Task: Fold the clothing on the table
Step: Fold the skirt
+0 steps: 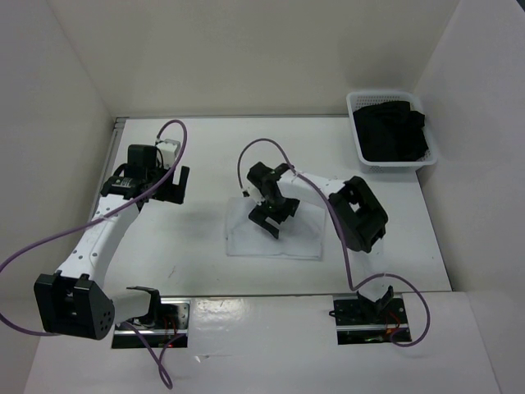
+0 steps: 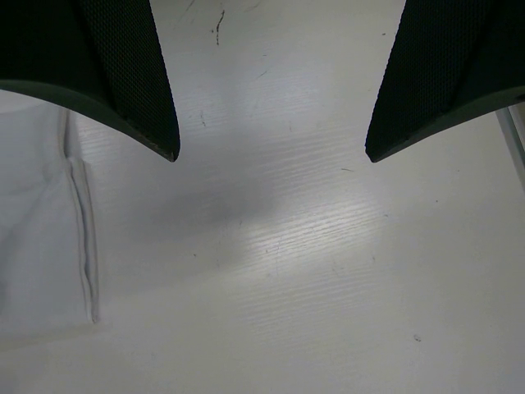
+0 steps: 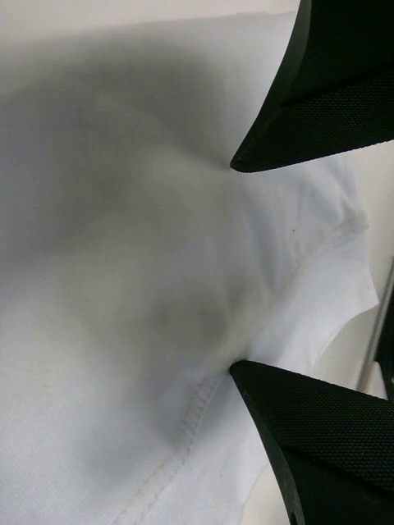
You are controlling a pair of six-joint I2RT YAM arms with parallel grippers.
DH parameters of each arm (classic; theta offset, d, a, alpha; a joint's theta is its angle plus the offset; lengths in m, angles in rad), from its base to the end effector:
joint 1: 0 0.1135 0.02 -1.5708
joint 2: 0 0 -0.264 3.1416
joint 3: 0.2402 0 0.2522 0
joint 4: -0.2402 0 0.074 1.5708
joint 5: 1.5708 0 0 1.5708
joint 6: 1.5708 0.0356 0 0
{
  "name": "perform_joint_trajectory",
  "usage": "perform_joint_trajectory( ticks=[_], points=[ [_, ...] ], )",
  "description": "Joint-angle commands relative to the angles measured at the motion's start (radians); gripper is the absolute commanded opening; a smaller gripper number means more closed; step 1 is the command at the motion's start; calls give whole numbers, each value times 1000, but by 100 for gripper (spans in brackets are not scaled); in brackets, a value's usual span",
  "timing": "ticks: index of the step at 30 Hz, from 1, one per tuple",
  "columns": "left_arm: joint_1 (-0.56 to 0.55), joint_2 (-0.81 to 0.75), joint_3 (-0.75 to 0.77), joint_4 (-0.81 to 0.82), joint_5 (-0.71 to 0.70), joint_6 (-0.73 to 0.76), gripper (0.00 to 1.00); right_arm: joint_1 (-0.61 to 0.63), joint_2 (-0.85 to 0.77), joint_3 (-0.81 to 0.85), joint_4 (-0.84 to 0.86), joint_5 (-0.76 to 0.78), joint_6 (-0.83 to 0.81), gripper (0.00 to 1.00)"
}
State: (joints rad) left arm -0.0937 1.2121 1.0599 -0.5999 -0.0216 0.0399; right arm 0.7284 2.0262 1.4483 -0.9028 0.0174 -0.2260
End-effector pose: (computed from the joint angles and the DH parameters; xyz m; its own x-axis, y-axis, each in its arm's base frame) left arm 0.2575 -0.0234 0.3080 -0.6765 0.1036 -0.7291 0.1049 0.9935 0.0439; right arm 0.2869 0.2551 0.1579 -0.5754 -0.8135 -0.0838 -0.8140 0.5796 -0.0371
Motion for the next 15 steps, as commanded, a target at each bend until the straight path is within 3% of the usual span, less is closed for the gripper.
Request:
perform_joint_trajectory(
  ticks=[1,11,15],
  points=[
    [5,-20,2,6,-5,-35,100,-15,91,93,203,173,-35,99],
    [5,-39,2,6,-5,-35,100,-110,288,437,216,188,-229,99],
    [5,-39,2,6,5,-35,100,-130,336,494,235,227,-283,99]
  ],
)
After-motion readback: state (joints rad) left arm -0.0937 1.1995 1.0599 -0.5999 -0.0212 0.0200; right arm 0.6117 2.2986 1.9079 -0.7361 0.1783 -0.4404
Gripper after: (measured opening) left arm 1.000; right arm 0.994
